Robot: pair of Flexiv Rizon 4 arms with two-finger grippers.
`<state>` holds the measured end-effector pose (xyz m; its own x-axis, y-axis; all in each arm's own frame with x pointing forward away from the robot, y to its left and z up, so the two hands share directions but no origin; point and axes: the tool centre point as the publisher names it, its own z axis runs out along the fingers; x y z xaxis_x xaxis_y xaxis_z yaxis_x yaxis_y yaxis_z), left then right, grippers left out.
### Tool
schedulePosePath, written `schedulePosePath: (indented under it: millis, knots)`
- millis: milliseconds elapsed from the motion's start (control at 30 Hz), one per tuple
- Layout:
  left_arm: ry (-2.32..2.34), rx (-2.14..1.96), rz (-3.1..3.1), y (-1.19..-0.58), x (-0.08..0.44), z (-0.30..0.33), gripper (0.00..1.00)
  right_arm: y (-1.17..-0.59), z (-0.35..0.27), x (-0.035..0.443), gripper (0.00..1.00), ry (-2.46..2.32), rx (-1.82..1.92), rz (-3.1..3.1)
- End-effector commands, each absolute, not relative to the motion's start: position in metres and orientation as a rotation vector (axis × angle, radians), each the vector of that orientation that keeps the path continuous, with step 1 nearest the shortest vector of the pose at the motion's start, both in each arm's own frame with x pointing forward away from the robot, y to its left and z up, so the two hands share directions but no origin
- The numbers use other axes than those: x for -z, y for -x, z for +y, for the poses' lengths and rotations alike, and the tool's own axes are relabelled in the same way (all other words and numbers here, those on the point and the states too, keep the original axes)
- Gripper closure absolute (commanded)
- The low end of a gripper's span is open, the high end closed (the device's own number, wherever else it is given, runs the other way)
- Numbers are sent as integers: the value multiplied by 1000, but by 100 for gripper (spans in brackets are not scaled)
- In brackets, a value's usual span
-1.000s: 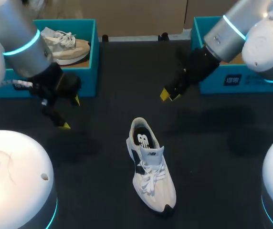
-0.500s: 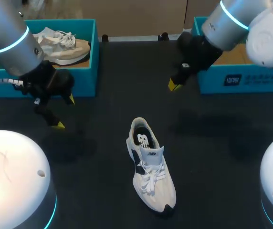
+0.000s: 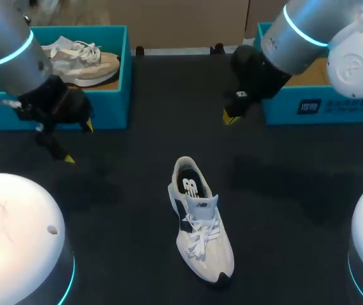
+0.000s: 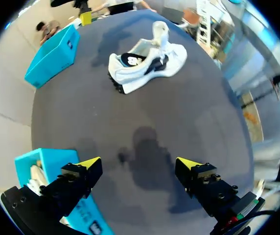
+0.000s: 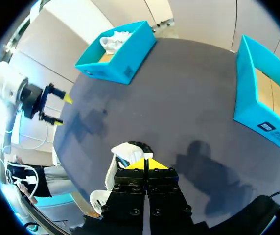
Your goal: Take the shoe out of the shoebox, open the shoe tongue, remove and reinsert the insole, then place the shoe into the shoebox
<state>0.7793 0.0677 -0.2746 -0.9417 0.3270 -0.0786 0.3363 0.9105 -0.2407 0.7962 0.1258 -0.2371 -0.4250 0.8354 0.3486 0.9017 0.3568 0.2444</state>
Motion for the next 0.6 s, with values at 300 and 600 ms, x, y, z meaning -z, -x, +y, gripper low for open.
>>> schedulePosePath:
  millis: [300,600]
  knots:
    - [-989,396,2938,-828,251,143,0,-770,154,231,100,1761,403,-2530]
    - [-1006,391,2936,-833,249,146,0,-755,164,237,100,1888,305,-2467]
